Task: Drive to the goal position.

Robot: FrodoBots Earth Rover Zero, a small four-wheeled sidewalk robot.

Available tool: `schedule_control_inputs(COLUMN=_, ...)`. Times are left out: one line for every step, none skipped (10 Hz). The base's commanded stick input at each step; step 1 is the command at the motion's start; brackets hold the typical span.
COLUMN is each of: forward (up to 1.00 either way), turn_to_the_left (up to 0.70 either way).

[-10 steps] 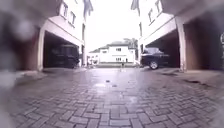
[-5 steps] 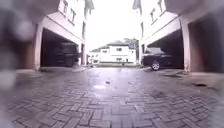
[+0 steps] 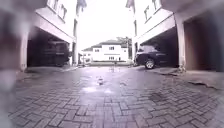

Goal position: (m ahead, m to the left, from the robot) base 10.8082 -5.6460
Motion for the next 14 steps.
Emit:
schedule_control_inputs(forward=0.7, turn_to_the_left=0.0)
schedule_control_inputs(forward=0.7, turn_to_the_left=0.0)
schedule_control_inputs(forward=0.7, turn_to_the_left=0.0)
schedule_control_inputs(forward=0.7, turn_to_the_left=0.0)
schedule_control_inputs(forward=0.7, turn_to_the_left=0.0)
schedule_control_inputs(forward=0.7, turn_to_the_left=0.0)
schedule_control_inputs(forward=0.7, turn_to_the_left=0.0)
schedule_control_inputs(forward=0.7, turn_to_the_left=0.0)
schedule_control_inputs(forward=0.7, turn_to_the_left=0.0)
schedule_control_inputs(forward=0.7, turn_to_the_left=0.0)
schedule_control_inputs(forward=0.7, turn_to_the_left=0.0)
schedule_control_inputs(forward=0.7, turn_to_the_left=0.0)
schedule_control_inputs(forward=0.7, turn_to_the_left=0.0)
schedule_control_inputs(forward=0.7, turn_to_the_left=0.0)
